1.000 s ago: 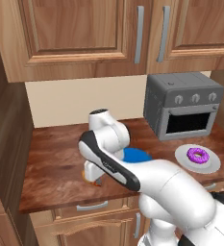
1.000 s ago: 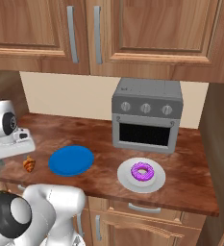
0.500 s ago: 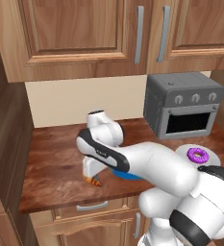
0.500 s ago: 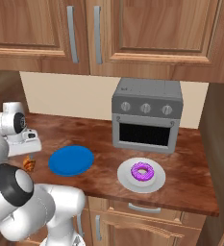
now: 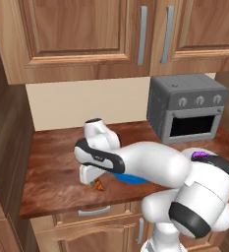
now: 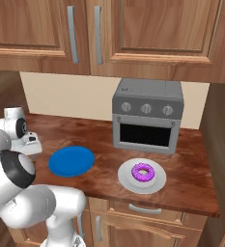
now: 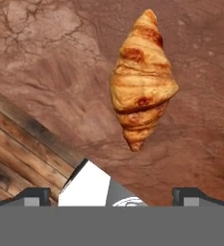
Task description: Place the pastries on the plates.
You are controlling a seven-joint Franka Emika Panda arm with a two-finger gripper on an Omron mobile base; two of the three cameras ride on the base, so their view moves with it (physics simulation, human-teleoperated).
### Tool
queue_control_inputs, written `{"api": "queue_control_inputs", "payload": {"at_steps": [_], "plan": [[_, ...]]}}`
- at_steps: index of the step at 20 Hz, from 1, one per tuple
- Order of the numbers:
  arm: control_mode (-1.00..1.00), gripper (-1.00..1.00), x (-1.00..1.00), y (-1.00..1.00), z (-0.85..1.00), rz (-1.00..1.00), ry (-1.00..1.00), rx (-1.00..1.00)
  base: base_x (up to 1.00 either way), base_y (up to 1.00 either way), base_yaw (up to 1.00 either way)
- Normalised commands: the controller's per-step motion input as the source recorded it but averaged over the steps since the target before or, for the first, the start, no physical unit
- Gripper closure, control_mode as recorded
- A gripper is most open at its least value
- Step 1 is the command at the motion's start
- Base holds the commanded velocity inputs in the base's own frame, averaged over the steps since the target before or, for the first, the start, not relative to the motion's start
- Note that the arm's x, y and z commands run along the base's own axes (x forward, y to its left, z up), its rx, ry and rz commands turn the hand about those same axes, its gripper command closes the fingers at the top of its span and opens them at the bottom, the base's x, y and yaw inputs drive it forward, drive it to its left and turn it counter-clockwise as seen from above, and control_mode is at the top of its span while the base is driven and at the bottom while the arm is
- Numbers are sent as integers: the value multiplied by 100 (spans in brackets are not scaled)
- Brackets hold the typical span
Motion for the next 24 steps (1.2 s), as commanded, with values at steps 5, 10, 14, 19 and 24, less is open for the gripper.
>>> {"api": "queue_control_inputs", "payload": {"at_steps": [5, 10, 14, 19, 24], "plan": [[-100, -100, 22, 12, -28, 0, -10, 7, 0, 0, 0], [-100, -100, 19, 0, -19, 0, -6, 6, 0, 0, 0], [-100, -100, 18, 3, -17, 0, -2, 0, 0, 0, 0], [-100, -100, 17, 2, -16, 0, 0, 0, 0, 0, 0], [-100, -100, 14, 4, -22, 0, 0, 0, 0, 0, 0]]}}
